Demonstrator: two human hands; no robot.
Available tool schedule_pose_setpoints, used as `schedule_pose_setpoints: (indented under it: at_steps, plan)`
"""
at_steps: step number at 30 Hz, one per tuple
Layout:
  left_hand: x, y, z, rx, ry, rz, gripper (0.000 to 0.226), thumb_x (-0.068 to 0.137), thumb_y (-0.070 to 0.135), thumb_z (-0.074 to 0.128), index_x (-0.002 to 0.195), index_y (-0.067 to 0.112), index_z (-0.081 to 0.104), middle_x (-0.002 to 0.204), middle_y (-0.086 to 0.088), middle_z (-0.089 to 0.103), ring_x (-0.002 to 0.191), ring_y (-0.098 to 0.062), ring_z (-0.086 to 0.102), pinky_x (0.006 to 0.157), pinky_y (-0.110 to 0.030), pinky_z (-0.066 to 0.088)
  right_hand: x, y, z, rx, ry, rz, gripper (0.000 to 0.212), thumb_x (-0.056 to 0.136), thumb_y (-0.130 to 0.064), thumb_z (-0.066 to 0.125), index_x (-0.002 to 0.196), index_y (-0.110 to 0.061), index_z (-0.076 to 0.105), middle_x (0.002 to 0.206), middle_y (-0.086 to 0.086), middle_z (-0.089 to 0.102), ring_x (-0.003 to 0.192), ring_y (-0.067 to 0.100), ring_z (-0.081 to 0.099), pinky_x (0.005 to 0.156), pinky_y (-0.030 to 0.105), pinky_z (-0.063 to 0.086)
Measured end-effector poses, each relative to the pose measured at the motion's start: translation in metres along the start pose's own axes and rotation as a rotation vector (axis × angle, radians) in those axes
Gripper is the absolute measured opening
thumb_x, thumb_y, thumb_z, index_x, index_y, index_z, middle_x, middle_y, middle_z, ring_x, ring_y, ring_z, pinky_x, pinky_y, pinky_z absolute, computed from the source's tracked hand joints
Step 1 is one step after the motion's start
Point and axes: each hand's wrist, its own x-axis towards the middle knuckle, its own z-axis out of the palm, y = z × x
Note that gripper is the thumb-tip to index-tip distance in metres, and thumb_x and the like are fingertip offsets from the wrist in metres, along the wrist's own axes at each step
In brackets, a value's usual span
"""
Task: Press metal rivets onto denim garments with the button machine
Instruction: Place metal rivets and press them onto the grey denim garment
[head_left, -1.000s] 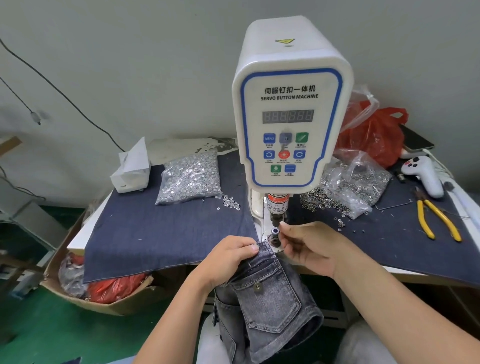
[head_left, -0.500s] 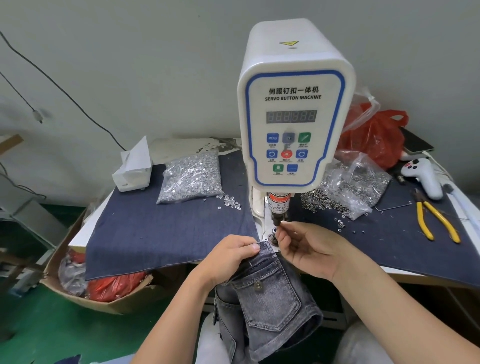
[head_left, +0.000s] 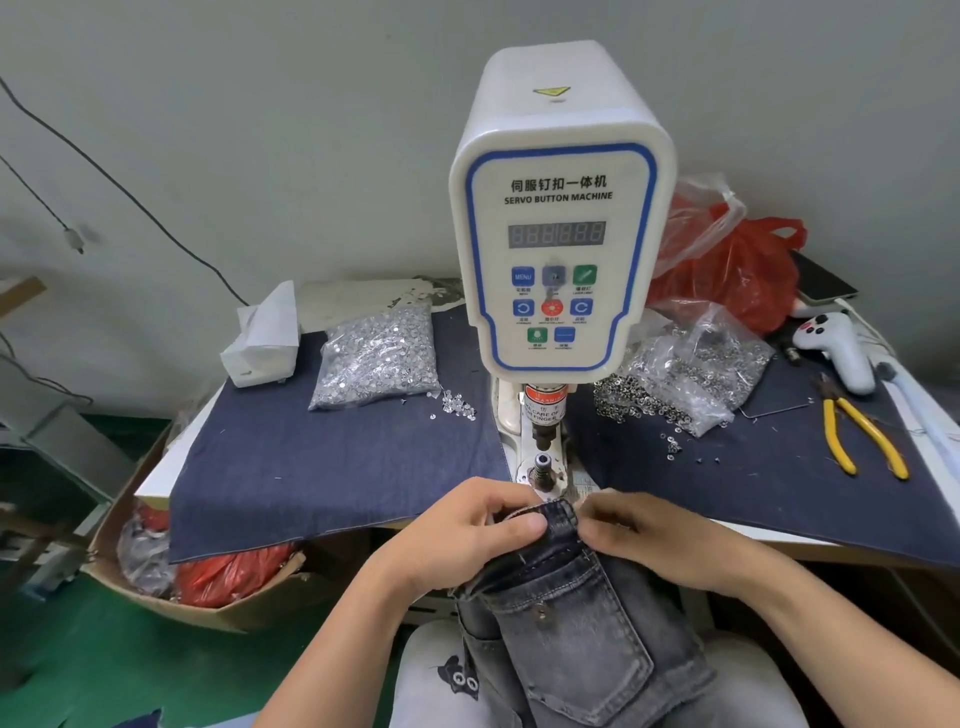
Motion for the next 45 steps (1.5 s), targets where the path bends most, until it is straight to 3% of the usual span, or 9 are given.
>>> schedule_pose_setpoints:
  at_steps: [3, 8, 13, 15, 20, 28, 32, 36, 45]
  plan:
    - [0.0, -0.006, 0.001, 0.101, 0.042, -0.088, 0.034, 0.106, 0.042, 0.056, 0.106, 0.011, 0.072, 0.104, -0.015, 0.073, 0.096, -0.025, 0.069, 0.098, -0.058, 0.052, 0.007, 0.009, -0.009, 0.051, 0.063, 0.004, 0.02, 0.101, -0.032, 0.064, 0.085, -0.025, 0.052, 0.073, -0.015, 0.048, 0.07, 0.002, 0.04, 0.065, 0.022, 0.033]
    - [0.001, -0.018, 0.006, 0.211, 0.08, -0.11, 0.031, 0.111, 0.037, 0.051, 0.092, 0.016, 0.062, 0.084, 0.001, 0.06, 0.08, -0.009, 0.053, 0.079, -0.043, 0.047, 0.024, 0.004, -0.012, -0.145, -0.069, 0.032, 0.049, 0.091, -0.076, 0.05, 0.075, -0.03, 0.053, 0.072, -0.01, 0.046, 0.071, 0.003, 0.042, 0.066, 0.03, 0.034]
    - [-0.003, -0.023, -0.001, 0.597, 0.01, -0.022, 0.04, 0.107, 0.052, 0.046, 0.073, 0.031, 0.047, 0.076, 0.009, 0.051, 0.082, -0.012, 0.048, 0.092, -0.038, 0.045, 0.031, 0.015, -0.009, -0.322, -0.078, -0.009, 0.033, 0.095, -0.051, 0.063, 0.08, -0.021, 0.066, 0.071, -0.012, 0.057, 0.067, -0.002, 0.049, 0.065, 0.023, 0.039]
    - [0.004, -0.03, -0.015, 0.578, 0.18, -0.051, 0.045, 0.104, 0.062, 0.046, 0.079, 0.029, 0.063, 0.079, 0.013, 0.063, 0.084, -0.008, 0.056, 0.092, -0.035, 0.049, 0.03, 0.017, -0.009, -0.309, -0.068, -0.011, 0.031, 0.096, -0.05, 0.062, 0.075, -0.027, 0.063, 0.068, -0.013, 0.053, 0.064, -0.002, 0.046, 0.062, 0.021, 0.036]
    - [0.044, -0.055, -0.069, 0.537, 0.927, -0.296, 0.025, 0.104, 0.027, 0.061, 0.126, 0.018, 0.066, 0.119, 0.001, 0.072, 0.104, -0.015, 0.064, 0.09, -0.03, 0.044, 0.032, 0.018, -0.009, -0.357, -0.074, 0.011, 0.046, 0.098, -0.055, 0.054, 0.07, -0.018, 0.051, 0.066, -0.011, 0.043, 0.062, 0.003, 0.041, 0.06, 0.024, 0.031]
    - [0.072, -0.074, -0.087, 0.705, 0.939, -0.421, 0.018, 0.103, 0.026, 0.064, 0.111, 0.02, 0.08, 0.124, -0.004, 0.068, 0.11, -0.032, 0.065, 0.082, -0.035, 0.041, 0.029, 0.017, -0.009, -0.304, -0.061, 0.045, 0.046, 0.1, -0.052, 0.054, 0.066, -0.022, 0.042, 0.065, -0.01, 0.037, 0.062, 0.005, 0.036, 0.062, 0.029, 0.029]
    - [0.063, -0.057, -0.071, 0.484, 0.98, -0.269, 0.011, 0.101, 0.024, 0.069, 0.098, 0.025, 0.079, 0.102, 0.007, 0.076, 0.099, -0.018, 0.069, 0.086, -0.031, 0.045, 0.029, 0.016, -0.009, -0.298, -0.061, 0.042, 0.046, 0.101, -0.05, 0.055, 0.069, -0.018, 0.044, 0.068, -0.006, 0.038, 0.065, 0.007, 0.037, 0.064, 0.032, 0.03]
    - [0.054, -0.029, -0.027, 0.139, 0.742, -0.072, 0.024, 0.095, 0.023, 0.078, 0.08, 0.042, 0.079, 0.089, 0.02, 0.079, 0.088, 0.002, 0.072, 0.082, -0.013, 0.052, 0.029, 0.016, -0.009, -0.292, -0.063, 0.04, 0.043, 0.101, -0.048, 0.056, 0.07, -0.019, 0.048, 0.068, -0.008, 0.04, 0.065, 0.006, 0.038, 0.064, 0.03, 0.031]
    - [0.049, -0.016, 0.005, 0.133, 0.64, -0.052, 0.011, 0.092, 0.016, 0.082, 0.088, 0.027, 0.081, 0.087, 0.011, 0.079, 0.083, -0.001, 0.073, 0.076, -0.015, 0.053, 0.027, 0.017, -0.007, -0.262, -0.047, 0.062, 0.043, 0.1, -0.05, 0.057, 0.07, -0.019, 0.05, 0.064, -0.01, 0.039, 0.062, 0.006, 0.037, 0.061, 0.028, 0.029]
